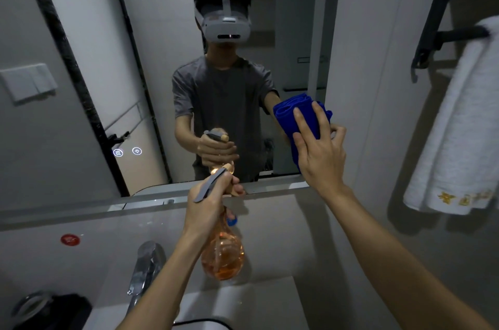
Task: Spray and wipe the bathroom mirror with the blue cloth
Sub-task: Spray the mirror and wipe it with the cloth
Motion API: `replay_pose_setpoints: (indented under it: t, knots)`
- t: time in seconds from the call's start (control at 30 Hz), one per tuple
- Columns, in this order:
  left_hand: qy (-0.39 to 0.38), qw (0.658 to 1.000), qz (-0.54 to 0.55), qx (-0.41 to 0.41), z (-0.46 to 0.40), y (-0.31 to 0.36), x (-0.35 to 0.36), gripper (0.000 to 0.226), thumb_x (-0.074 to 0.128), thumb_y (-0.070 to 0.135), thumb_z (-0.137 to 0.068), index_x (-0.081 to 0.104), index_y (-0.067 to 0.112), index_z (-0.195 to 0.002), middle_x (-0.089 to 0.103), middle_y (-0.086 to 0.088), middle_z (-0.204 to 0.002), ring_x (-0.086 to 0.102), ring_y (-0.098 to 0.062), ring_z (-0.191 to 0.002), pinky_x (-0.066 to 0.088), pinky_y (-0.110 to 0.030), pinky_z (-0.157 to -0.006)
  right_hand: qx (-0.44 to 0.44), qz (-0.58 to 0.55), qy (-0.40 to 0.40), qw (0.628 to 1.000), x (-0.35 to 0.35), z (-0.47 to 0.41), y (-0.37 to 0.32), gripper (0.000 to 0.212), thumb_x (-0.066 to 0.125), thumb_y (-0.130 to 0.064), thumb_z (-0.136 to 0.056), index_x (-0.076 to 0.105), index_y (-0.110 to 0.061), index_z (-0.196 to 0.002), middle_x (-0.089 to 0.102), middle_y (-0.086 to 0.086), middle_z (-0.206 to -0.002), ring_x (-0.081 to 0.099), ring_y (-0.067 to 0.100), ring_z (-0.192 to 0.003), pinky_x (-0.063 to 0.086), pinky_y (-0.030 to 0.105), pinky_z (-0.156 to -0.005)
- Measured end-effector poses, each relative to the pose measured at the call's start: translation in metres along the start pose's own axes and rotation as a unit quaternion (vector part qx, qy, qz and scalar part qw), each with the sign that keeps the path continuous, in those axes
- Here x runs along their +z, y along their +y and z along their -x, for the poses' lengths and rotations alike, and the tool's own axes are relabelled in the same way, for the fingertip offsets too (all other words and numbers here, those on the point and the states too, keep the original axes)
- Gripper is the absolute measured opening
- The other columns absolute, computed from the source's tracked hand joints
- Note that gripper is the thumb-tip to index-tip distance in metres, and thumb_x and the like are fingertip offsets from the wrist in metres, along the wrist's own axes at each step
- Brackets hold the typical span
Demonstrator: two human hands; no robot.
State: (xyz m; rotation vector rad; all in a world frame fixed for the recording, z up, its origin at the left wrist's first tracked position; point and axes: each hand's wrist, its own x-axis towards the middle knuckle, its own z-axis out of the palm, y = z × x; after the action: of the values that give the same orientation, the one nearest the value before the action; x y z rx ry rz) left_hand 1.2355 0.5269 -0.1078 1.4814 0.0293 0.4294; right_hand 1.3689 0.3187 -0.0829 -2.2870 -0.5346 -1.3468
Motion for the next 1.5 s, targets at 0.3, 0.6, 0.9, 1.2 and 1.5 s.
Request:
replay_pose_setpoints:
  t: [0.3,0.6,0.9,1.2,1.5]
  knots:
    - [0.017,0.999,0.017,0.031,0.015,0.019,-0.023,0.032,0.058,0.038,-0.09,0.072,0.01,-0.096,0.075,-0.017,-0.091,0.073,-0.028,-0.088,0.054,-0.033,-0.058,-0.047,0.006,0.032,0.998,0.06,0.04,-0.068,0.055,0.054,-0.041,-0.095,0.032,-0.038,-0.145,0.025,0.003,-0.153,0.042,0.036,-0.113,0.056,0.046,-0.077]
    - [0.054,0.998,0.021,0.028,0.016,0.029,-0.058,0.03,0.061,0.042,-0.088,0.074,0.015,-0.094,0.075,-0.016,-0.093,0.073,-0.03,-0.09,0.053,-0.029,-0.053,-0.256,0.031,-0.036,0.966,0.081,0.079,-0.076,0.071,0.067,-0.023,-0.085,0.034,-0.037,-0.147,0.028,0.003,-0.153,0.041,0.034,-0.109,0.052,0.049,-0.08]
    - [0.037,0.998,0.046,0.001,0.0,0.019,-0.04,0.025,0.06,0.031,-0.097,0.073,0.01,-0.094,0.074,-0.02,-0.09,0.073,-0.03,-0.088,0.056,-0.03,-0.054,-0.013,-0.014,0.142,0.99,0.028,-0.011,0.013,0.036,0.046,-0.032,-0.104,0.046,-0.031,-0.14,0.034,0.002,-0.147,0.038,0.029,-0.109,0.038,0.027,-0.089]
    - [0.027,0.999,0.032,0.0,0.002,0.01,-0.04,0.021,0.059,0.029,-0.097,0.076,0.018,-0.09,0.074,-0.012,-0.088,0.072,-0.03,-0.09,0.05,-0.034,-0.063,-0.051,0.04,0.1,0.993,0.094,0.077,-0.06,0.061,0.06,-0.042,-0.095,0.03,-0.034,-0.148,0.03,0.01,-0.146,0.046,0.037,-0.113,0.042,0.047,-0.094]
    - [0.029,0.999,0.015,0.001,0.002,0.025,-0.074,0.025,0.058,0.03,-0.094,0.073,0.011,-0.093,0.074,-0.012,-0.088,0.072,-0.027,-0.088,0.051,-0.031,-0.055,-0.115,0.045,0.079,0.989,0.089,0.052,-0.082,0.075,0.078,-0.028,-0.083,0.036,-0.037,-0.145,0.03,0.008,-0.145,0.044,0.035,-0.109,0.043,0.05,-0.089]
